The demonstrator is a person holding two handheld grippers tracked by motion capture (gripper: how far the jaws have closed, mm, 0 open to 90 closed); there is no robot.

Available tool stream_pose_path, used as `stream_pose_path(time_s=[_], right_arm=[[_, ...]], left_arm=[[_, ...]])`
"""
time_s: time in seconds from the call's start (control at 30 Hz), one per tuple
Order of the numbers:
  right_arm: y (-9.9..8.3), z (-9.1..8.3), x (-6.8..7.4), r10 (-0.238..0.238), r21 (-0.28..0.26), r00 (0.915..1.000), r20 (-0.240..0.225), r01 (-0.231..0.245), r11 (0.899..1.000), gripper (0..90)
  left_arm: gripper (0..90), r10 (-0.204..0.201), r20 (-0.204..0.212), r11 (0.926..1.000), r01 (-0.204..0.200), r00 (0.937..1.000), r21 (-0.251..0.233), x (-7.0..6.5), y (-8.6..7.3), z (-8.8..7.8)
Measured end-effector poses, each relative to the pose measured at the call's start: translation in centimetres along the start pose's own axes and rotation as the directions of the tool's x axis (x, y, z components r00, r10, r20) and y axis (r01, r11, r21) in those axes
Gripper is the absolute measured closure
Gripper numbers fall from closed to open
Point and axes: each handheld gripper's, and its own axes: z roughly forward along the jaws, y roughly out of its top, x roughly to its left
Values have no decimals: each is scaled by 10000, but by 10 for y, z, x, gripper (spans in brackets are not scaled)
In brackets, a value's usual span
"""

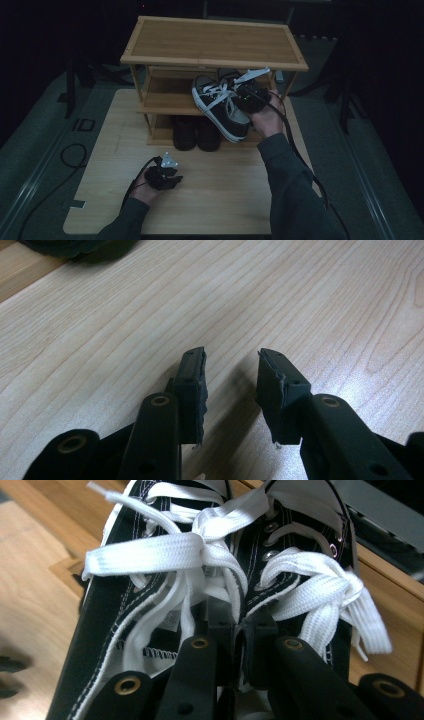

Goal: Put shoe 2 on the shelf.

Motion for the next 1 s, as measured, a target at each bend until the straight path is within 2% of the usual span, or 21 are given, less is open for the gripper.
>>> stream_pose_path(time_s=[0.1, 0.23, 0.27, 0.37, 0.47, 0.6, 0.67, 1.0], right_arm=[[4, 2, 6, -202, 237, 9983, 549, 189, 9995, 838], [6, 3, 7, -221, 343, 9977, 635, 199, 9992, 791], [6, 2, 3, -246, 274, 9984, 510, 232, 9994, 745], [7, 2, -1, -276, 197, 9992, 273, 271, 9994, 683], [5, 0, -3, -378, 179, 9990, 237, 374, 9991, 600], [3, -3, -6, -287, 72, 9996, 88, 286, 9996, 587], [3, -6, -6, -521, 72, 9986, 83, 521, 9986, 568], [-2, -21, -15, -620, -328, 9969, -490, 605, 9976, 523]], left_arm=[[643, 6, -26, 10000, -6, 10000, 19, -1, 0, 0], [643, -3, 17, 10000, 3, 10000, 31, 0, -1, -1], [643, -21, 33, 10000, 21, 10000, 27, 0, -1, -1], [644, -20, 47, 10000, 20, 10000, 22, 1, -1, -1], [643, -29, 36, 10000, 29, 10000, -1, 1, -1, -1], [640, -36, 24, 10000, 36, 10000, 18, 0, -1, -1], [638, -40, 26, 10000, 40, 10000, 21, 0, -1, -1], [622, -90, 95, 10000, 90, 9999, -3, 0, -1, -1]])
